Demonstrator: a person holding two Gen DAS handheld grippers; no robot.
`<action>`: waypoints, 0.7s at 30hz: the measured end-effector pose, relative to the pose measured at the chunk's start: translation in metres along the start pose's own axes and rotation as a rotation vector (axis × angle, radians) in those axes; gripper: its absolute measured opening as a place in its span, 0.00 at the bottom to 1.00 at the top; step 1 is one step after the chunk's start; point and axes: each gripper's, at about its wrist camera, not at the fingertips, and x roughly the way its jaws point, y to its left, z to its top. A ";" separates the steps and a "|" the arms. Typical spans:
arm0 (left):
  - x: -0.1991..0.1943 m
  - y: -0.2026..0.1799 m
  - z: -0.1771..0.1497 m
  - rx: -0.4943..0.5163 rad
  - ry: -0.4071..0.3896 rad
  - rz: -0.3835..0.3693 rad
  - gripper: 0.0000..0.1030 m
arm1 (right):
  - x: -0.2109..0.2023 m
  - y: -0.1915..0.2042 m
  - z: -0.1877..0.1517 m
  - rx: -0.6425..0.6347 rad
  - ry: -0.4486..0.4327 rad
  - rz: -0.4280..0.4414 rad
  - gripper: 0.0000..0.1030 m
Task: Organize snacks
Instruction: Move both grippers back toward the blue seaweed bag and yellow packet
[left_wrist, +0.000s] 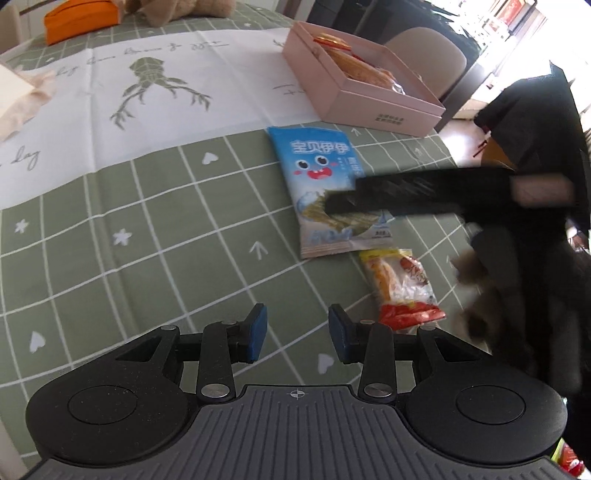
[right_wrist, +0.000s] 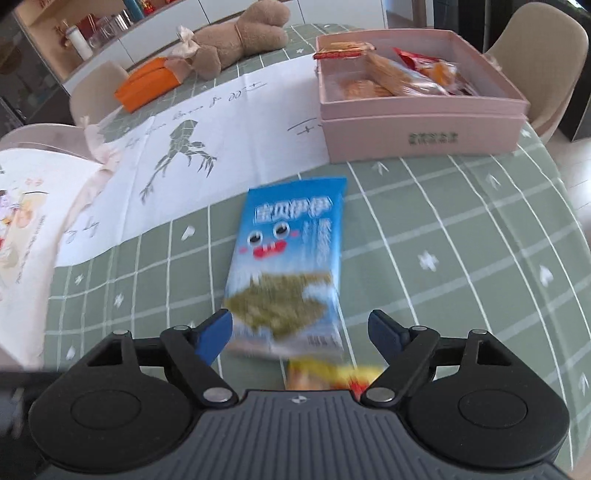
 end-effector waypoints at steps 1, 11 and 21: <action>-0.001 0.001 -0.001 0.001 0.002 0.005 0.40 | 0.006 0.005 0.005 -0.014 0.000 -0.015 0.79; 0.000 0.001 -0.001 -0.013 0.003 -0.007 0.40 | 0.034 0.013 0.041 -0.087 0.000 -0.058 0.83; 0.031 -0.025 0.062 -0.020 -0.122 0.030 0.40 | -0.042 -0.057 -0.021 -0.010 -0.025 -0.019 0.83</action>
